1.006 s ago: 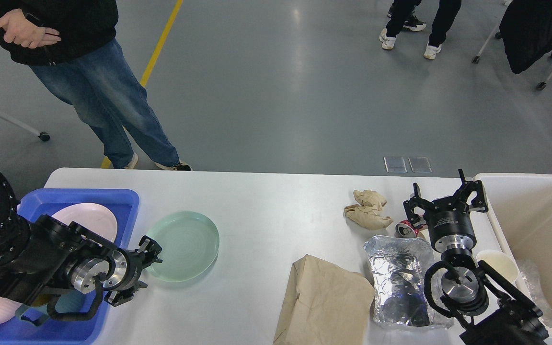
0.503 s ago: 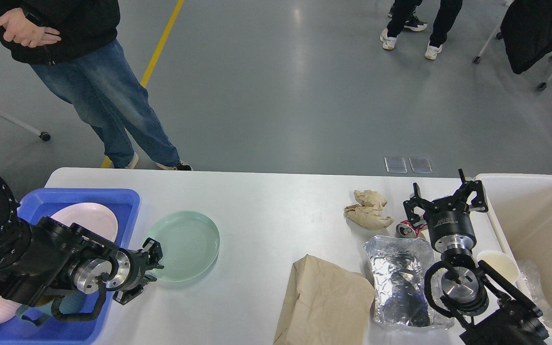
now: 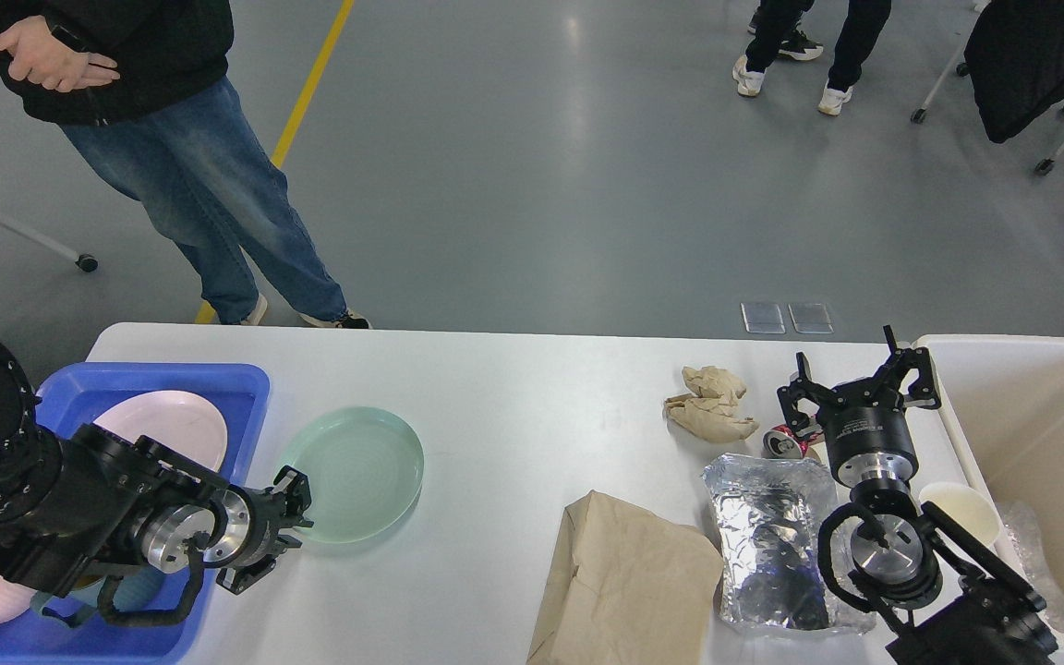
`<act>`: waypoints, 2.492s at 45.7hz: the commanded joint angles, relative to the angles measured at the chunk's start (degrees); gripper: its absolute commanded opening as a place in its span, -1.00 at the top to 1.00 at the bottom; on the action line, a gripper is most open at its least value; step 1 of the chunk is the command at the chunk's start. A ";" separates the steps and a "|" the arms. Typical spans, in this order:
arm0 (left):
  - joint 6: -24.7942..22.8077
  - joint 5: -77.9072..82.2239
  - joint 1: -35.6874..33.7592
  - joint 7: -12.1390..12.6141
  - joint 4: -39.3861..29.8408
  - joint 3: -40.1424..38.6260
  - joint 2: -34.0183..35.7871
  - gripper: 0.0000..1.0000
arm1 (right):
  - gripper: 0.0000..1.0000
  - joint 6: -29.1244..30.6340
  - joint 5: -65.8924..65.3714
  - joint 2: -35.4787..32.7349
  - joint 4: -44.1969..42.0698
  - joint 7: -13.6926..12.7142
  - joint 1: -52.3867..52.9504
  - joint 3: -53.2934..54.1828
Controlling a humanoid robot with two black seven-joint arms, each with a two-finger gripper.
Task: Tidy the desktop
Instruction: 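Grip the pale green plate rim with the left gripper, then lift the pale green plate and lay it onto the pink plate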
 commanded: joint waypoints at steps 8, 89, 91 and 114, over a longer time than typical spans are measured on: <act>-0.05 0.00 0.02 0.00 0.01 -0.02 -0.22 0.73 | -1.00 0.00 0.00 0.01 0.00 0.00 0.00 0.00; -31.60 19.59 -60.19 2.11 -26.80 28.54 7.07 1.00 | -1.00 0.00 0.00 0.01 0.00 0.00 0.00 0.00; -31.78 20.56 -59.22 2.02 -26.54 28.80 8.12 1.00 | -1.00 0.00 0.00 0.01 0.00 0.00 0.00 0.00; -41.62 21.10 -34.02 11.95 9.92 23.90 32.20 1.00 | -1.00 0.00 0.00 -0.08 0.09 0.00 0.00 0.00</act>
